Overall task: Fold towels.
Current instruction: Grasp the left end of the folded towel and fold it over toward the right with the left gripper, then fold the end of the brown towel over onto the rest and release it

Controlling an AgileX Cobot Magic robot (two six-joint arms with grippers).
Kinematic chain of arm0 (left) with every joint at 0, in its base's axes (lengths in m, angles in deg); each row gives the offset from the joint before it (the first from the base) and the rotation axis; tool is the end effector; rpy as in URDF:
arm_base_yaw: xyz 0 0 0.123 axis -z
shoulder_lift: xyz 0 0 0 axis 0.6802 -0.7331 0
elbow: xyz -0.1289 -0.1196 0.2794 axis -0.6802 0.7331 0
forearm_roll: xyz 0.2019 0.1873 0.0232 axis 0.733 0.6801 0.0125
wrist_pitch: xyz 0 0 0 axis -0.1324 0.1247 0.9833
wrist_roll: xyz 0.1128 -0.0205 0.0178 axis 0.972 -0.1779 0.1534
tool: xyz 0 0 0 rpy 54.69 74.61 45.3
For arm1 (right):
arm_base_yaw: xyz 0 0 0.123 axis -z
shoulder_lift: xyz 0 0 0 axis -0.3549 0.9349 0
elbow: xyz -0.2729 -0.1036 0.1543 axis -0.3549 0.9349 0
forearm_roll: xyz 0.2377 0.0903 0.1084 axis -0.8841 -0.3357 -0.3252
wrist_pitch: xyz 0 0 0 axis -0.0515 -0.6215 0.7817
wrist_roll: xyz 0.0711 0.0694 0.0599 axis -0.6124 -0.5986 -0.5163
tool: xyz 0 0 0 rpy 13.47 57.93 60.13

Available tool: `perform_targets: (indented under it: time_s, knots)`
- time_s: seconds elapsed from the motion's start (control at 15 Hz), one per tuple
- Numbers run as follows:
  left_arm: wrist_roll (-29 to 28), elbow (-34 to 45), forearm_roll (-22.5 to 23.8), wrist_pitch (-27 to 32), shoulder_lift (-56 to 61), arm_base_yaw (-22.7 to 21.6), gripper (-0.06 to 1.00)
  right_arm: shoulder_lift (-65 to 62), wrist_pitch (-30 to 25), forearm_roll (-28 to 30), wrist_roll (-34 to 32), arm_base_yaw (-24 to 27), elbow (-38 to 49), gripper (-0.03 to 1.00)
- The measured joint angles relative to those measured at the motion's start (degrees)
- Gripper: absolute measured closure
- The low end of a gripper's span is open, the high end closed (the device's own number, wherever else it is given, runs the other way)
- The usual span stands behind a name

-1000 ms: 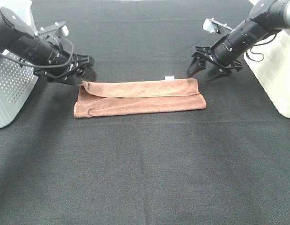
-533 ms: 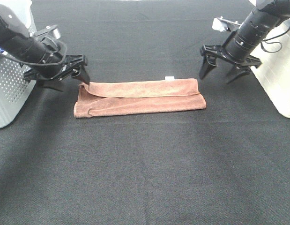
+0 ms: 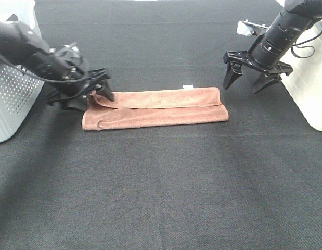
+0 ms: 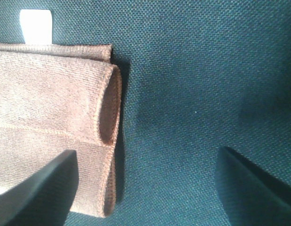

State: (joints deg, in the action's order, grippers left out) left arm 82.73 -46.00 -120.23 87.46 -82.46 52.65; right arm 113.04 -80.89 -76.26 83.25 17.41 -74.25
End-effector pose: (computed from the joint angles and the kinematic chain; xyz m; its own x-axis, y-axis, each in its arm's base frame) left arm 0.5236 -0.1332 0.0929 -0.9307 -0.2308 -0.2837 -0.0689 0.8725 -0.4837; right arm 0.5490 0.0664 0.1495 -0.9671 -0.0132 -0.2541 -0.0901 0.9518 0.2933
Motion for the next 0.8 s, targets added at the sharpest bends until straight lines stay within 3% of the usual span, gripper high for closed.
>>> perform_targets:
  time_s: [0.13,0.27,0.33,0.6,0.67,0.8]
  knots:
    - [-0.69,-0.17,-0.40,1.49,-0.57,0.11,0.49,0.00,0.00,0.00,0.00,0.00,0.00,0.21]
    - [-0.74,-0.17,0.29,2.29,-1.09,0.06,0.82,0.00,0.11,0.06,0.00,0.00,0.00,0.21]
    - [-0.97,-0.17,0.29,2.35,-1.09,0.06,0.90,0.00,0.17,0.06,0.00,0.00,0.00,0.21]
    - [-1.78,-0.29,2.06,2.81,0.23,0.06,0.92,0.00,0.17,0.06,0.00,0.00,0.00,0.21]
    - [-3.50,-1.32,4.93,3.95,1.49,0.06,0.92,0.00,0.17,0.06,0.00,0.00,0.00,0.21]
    - [-12.38,-8.14,15.30,10.54,3.38,0.11,0.92,0.00,0.17,0.06,0.00,0.00,0.00,0.21]
